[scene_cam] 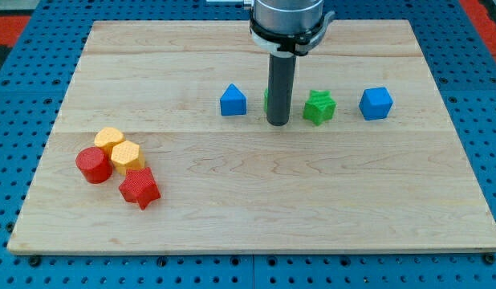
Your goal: Slide the green star up a bit
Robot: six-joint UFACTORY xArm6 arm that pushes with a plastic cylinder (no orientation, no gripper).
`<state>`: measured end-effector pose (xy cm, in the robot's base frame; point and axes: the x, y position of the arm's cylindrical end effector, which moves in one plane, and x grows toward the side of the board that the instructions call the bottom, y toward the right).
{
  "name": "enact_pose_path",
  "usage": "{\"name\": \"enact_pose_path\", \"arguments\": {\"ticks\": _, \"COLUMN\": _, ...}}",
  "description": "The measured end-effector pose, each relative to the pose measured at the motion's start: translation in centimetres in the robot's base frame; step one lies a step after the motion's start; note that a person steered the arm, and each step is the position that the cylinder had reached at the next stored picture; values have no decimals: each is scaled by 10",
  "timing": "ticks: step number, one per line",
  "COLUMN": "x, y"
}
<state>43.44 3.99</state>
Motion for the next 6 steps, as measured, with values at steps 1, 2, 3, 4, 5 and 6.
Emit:
{"name": "enact_pose_path", "arguments": {"ticks": 1, "x": 26, "y": 14}}
{"name": "enact_pose_path", "arguments": {"ticks": 2, "x": 22, "y": 32}}
{"name": "enact_pose_path", "arguments": {"ticks": 3, "x": 16, "y": 51}}
{"name": "enact_pose_path", "arguments": {"ticks": 4, "x": 5, "y": 64}}
{"name": "enact_pose_path", "arguments": {"ticks": 5, "x": -2, "y": 69}}
{"name": "enact_pose_path", "arguments": {"ticks": 6, "x": 9, "y": 71}}
